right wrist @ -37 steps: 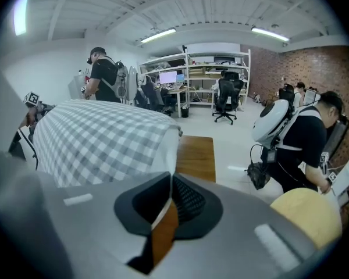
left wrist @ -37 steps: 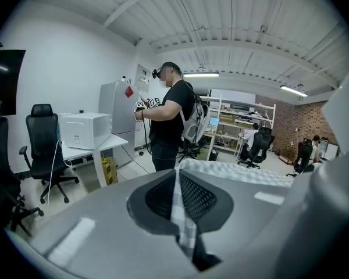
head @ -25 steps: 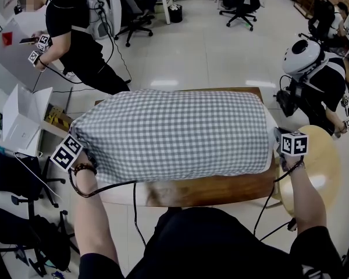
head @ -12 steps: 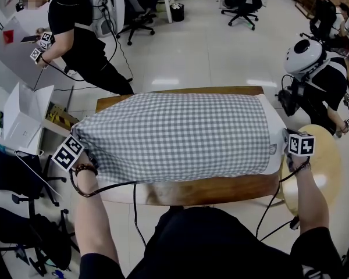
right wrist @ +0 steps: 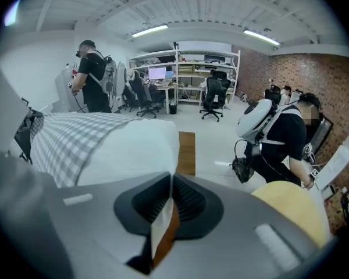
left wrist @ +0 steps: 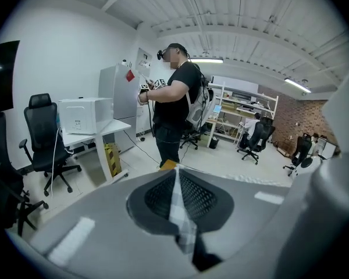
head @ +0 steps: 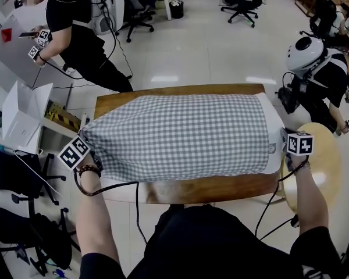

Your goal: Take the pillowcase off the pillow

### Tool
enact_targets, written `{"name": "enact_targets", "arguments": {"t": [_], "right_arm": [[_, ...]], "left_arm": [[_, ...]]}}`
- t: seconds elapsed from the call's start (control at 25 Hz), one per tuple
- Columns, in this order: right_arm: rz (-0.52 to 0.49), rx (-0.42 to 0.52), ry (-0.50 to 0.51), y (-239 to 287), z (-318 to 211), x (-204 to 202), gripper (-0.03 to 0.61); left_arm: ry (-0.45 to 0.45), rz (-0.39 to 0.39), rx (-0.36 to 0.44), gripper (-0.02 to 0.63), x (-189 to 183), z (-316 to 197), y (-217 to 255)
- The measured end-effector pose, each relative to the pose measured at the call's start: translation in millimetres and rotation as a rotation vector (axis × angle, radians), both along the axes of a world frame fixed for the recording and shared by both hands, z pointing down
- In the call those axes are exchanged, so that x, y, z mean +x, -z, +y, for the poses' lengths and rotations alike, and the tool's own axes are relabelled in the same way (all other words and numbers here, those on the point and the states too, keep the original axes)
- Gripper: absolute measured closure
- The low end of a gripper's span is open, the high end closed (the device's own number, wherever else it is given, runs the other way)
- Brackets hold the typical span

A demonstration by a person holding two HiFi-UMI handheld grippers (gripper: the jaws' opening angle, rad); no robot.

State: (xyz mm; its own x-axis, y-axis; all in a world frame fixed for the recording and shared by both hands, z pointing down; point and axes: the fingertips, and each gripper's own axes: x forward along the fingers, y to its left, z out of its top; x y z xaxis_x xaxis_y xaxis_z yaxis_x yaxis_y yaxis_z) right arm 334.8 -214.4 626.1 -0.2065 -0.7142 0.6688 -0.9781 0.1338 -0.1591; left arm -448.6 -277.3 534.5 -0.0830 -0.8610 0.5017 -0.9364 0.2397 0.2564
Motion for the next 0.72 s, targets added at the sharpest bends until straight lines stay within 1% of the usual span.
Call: {"name": "enact_targets", "arguments": {"t": [0.28, 0.44, 0.6, 0.72], "right_arm": [[0.018, 0.013, 0.016, -4.3, -9.4, -12.5, 0.555], [0.028, 0.026, 0.013, -1.9, -13.2, -12.6, 0.545], [0.053, 0.046, -0.003, 5.0, -16.5, -9.1, 0.541], [0.06, 0.061, -0.004, 11.3, -17.6, -8.7, 0.523]], "left_arm": [[-0.052, -0.032, -0.05, 0.603, 7.4, -3.0, -15.6], [-0.051, -0.059, -0.048, 0.561, 10.4, -3.8, -13.8], [-0.047, -0.066, -0.045, 0.548, 10.5, -4.4, -12.0], [-0.059, -0.067, -0.044, 0.548, 14.3, -4.6, -14.4]]}}
